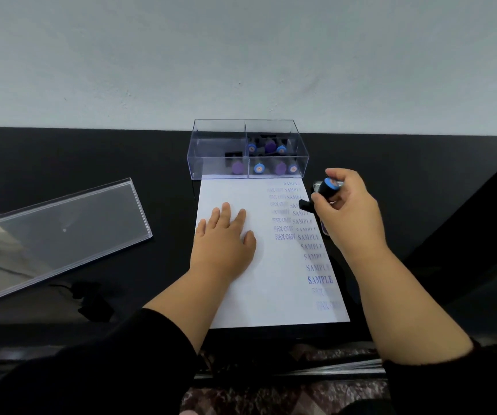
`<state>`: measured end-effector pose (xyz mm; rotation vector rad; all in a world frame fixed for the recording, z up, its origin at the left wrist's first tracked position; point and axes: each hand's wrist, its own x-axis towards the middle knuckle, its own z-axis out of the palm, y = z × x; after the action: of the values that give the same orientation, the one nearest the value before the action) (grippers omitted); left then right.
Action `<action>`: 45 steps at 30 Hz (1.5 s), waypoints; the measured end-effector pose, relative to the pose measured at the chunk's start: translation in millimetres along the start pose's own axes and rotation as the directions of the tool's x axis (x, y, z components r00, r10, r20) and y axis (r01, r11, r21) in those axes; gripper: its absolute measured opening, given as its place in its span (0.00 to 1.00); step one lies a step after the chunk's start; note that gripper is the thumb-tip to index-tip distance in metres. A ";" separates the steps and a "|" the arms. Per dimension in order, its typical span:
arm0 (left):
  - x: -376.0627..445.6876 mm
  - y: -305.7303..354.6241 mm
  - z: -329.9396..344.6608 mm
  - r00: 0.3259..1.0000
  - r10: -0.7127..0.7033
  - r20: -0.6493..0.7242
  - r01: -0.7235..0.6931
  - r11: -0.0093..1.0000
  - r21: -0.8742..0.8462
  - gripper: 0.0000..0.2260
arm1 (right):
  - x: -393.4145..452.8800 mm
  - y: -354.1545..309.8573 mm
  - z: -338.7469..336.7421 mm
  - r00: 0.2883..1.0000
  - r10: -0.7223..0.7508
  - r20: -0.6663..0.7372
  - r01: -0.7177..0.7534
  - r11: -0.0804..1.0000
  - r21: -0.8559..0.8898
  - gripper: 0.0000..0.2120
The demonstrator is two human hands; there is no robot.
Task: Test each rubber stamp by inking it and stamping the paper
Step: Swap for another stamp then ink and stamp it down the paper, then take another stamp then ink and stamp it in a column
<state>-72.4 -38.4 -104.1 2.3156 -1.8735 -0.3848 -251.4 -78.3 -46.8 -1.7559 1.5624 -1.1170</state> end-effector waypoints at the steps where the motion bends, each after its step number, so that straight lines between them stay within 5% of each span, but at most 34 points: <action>1: -0.6 -0.2 0.0 1.000 -0.012 0.007 0.012 1.000 0.001 0.24 | 2.5 -3.4 0.9 1.000 -0.006 0.016 0.006 1.000 -0.009 0.18; 10: 29.7 -7.7 -18.0 0.986 -0.163 -0.031 0.155 0.971 -0.180 0.27 | 51.5 -45.1 28.2 0.969 -0.141 0.205 0.172 0.975 -0.140 0.13; 15: 58.4 -28.2 -35.4 0.947 -0.278 -0.159 0.188 0.885 -0.427 0.28 | 93.2 -73.7 55.5 0.940 -0.203 0.272 0.252 0.955 -0.157 0.09; 23: 100.4 -55.4 -54.6 0.934 -0.313 -0.172 0.103 0.697 -0.709 0.23 | 135.4 -92.3 114.7 0.876 -0.216 0.432 0.323 0.927 -0.192 0.12; 31: 111.4 -62.7 -51.0 0.946 -0.302 -0.120 0.129 0.688 -0.714 0.22 | 155.1 -97.6 151.9 0.796 -0.156 0.585 0.394 0.867 -0.306 0.14; 42: 119.0 -67.9 -42.1 0.935 -0.329 -0.135 0.119 0.646 -0.754 0.22 | 158.4 -113.0 172.7 0.672 -0.085 0.736 0.640 0.566 -0.519 0.15; 45: 119.8 -68.4 -41.3 0.929 -0.337 -0.150 0.112 0.646 -0.755 0.22 | 159.0 -116.9 173.7 0.637 -0.049 0.769 0.647 0.577 -0.498 0.18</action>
<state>26.6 -142.6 -96.0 1.8805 -0.9941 -0.6587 -44.1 -234.0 -3.4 -2.7320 1.1940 0.2469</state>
